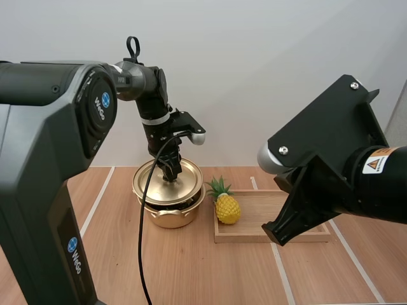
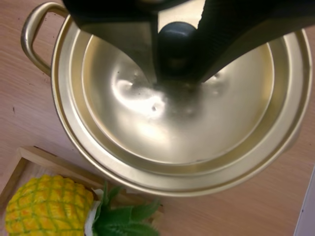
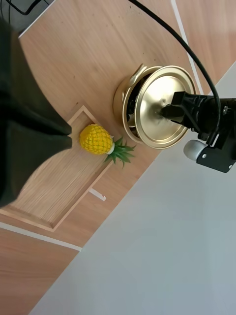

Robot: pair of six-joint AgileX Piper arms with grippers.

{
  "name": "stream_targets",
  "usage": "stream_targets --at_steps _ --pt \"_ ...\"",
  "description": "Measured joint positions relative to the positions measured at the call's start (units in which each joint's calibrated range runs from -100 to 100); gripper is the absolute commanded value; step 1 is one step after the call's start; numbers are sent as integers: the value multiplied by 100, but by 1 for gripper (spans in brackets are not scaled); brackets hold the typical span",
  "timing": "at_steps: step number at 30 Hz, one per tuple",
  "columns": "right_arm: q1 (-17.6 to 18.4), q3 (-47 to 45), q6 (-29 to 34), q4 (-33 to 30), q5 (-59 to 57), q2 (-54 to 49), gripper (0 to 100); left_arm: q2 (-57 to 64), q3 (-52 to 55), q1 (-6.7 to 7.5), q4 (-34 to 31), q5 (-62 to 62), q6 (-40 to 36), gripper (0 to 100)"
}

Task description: Open the pot, put the grape inside, and close it

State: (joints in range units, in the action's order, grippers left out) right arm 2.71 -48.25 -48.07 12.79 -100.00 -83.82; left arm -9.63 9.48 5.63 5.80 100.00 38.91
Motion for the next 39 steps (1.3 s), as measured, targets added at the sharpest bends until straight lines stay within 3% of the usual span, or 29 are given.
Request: stream_targets --at_steps 39 --pt "0 0 0 12 0 0 0 -322 245 0 249 -156 93 0"
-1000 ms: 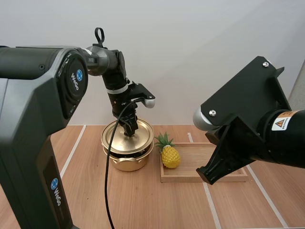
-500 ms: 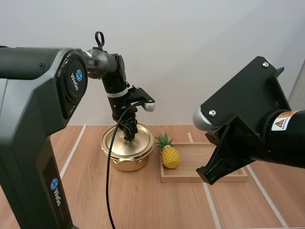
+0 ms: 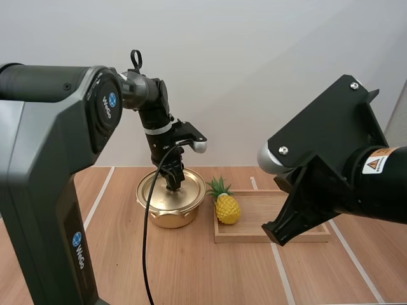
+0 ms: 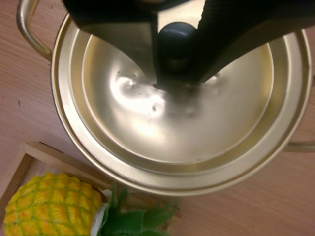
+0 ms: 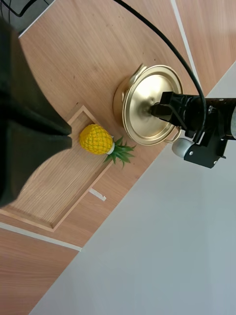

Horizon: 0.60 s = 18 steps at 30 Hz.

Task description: Open the pot, put the grape inside, and close it

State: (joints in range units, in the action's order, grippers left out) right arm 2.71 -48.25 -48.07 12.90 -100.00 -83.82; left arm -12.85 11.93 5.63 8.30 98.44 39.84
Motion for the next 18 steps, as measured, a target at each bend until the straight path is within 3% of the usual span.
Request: stream_targets --at_steps 8,10,11,13,15,16,17,18 --pt "0 0 0 0 0 0 0 -12 -12 0 0 0 0 0" --pt "0 0 0 0 0 0 0 -12 -12 0 0 0 0 7" --pt "0 0 0 0 0 0 0 -12 -12 0 0 0 0 13" --pt "0 0 0 0 0 0 0 -12 -12 0 0 0 -13 35" --pt "0 0 0 0 0 0 0 -12 -12 0 0 0 -25 68" --pt "0 0 0 0 0 0 0 -26 -12 0 0 0 -38 89" --pt "0 0 0 0 0 0 0 -40 -12 0 0 47 -71 100" --pt "0 0 0 0 0 0 0 -41 -12 0 0 64 -96 100"
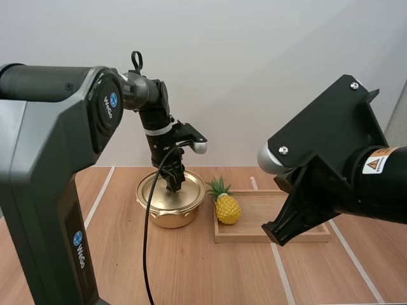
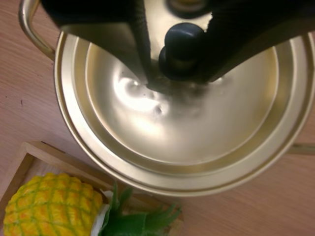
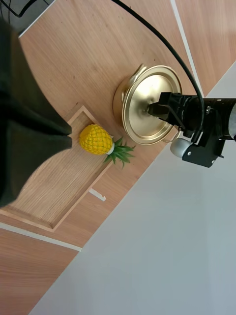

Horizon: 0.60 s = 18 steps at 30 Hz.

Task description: Open the pot, put the grape inside, and close it

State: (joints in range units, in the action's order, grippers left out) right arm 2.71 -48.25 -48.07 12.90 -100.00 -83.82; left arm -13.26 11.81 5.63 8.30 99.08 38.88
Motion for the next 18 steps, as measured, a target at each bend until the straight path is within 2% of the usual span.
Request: stream_targets --at_steps 9,18 --pt "0 0 39 34 0 0 0 72 -321 0 0 54 -398 100" --pt "0 0 58 43 0 0 0 1305 -648 0 -11 92 -645 100"
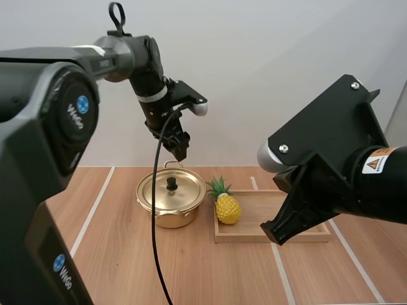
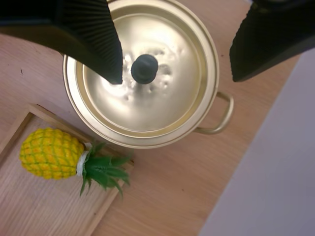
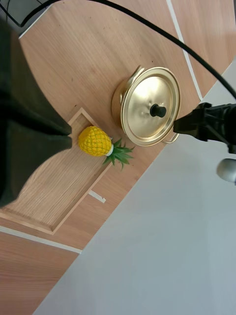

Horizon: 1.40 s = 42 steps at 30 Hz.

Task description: Open the pot, put the grape inside, and close it

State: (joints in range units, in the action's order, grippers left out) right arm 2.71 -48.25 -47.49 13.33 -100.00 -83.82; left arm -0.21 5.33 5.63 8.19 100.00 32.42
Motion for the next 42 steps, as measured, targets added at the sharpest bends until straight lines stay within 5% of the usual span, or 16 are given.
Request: stream_targets --at_steps 24,27,30,42 --pt "0 0 39 -86 0 0 0 4809 -272 0 -238 0 -2004 100" --pt "0 0 39 -86 0 0 0 5335 -284 0 -246 0 -2211 56" --pt "0 0 39 -86 0 0 0 5776 -284 0 -246 0 -2314 0" --pt "0 0 61 165 0 0 0 7142 292 0 -216 0 -2680 0"
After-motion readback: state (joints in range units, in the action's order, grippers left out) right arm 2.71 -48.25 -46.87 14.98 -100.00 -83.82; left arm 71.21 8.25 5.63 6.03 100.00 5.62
